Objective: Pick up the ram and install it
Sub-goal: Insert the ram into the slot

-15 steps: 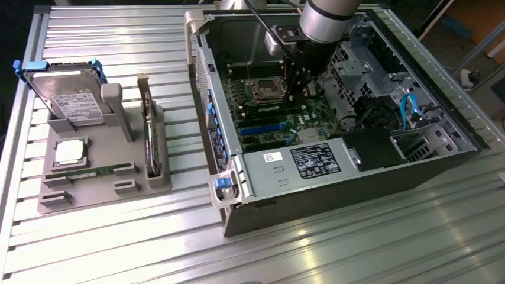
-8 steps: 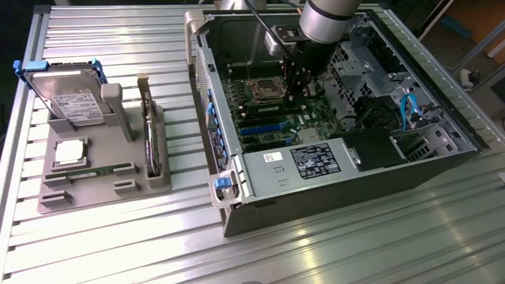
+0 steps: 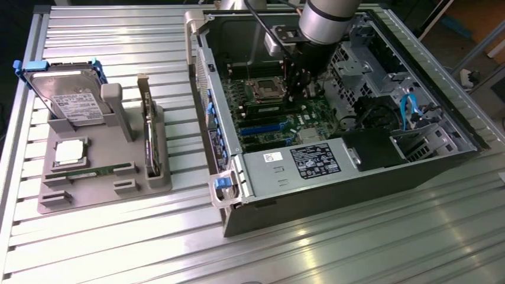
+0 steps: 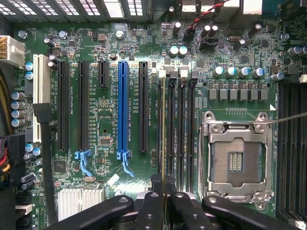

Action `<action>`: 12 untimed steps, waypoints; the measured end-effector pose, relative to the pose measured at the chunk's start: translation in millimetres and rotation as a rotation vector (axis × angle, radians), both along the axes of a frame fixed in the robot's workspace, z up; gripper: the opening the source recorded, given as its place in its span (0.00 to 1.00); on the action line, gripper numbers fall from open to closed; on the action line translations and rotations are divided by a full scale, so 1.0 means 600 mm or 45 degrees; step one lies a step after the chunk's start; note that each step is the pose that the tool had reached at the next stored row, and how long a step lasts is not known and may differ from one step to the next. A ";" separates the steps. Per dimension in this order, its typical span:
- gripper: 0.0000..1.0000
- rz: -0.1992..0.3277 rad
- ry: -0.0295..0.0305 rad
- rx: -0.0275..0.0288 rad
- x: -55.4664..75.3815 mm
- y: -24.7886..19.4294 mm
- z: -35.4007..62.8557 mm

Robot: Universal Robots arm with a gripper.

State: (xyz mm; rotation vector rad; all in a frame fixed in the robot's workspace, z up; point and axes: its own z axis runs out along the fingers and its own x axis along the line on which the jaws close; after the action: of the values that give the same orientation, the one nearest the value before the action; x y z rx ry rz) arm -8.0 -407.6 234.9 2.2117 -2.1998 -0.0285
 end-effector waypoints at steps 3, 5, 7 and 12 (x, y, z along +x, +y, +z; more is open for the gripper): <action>0.12 0.000 0.0001 -0.0003 0.000 0.0000 0.000; 0.12 0.000 0.0000 -0.0001 0.000 0.0000 0.000; 0.12 0.000 0.0000 -0.0001 0.000 0.0001 0.000; 0.12 0.000 -0.0001 -0.0046 0.000 0.0001 0.004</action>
State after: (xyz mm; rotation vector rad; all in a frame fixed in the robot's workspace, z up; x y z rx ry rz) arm -8.0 -407.6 237.4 2.2099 -2.1982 -0.0245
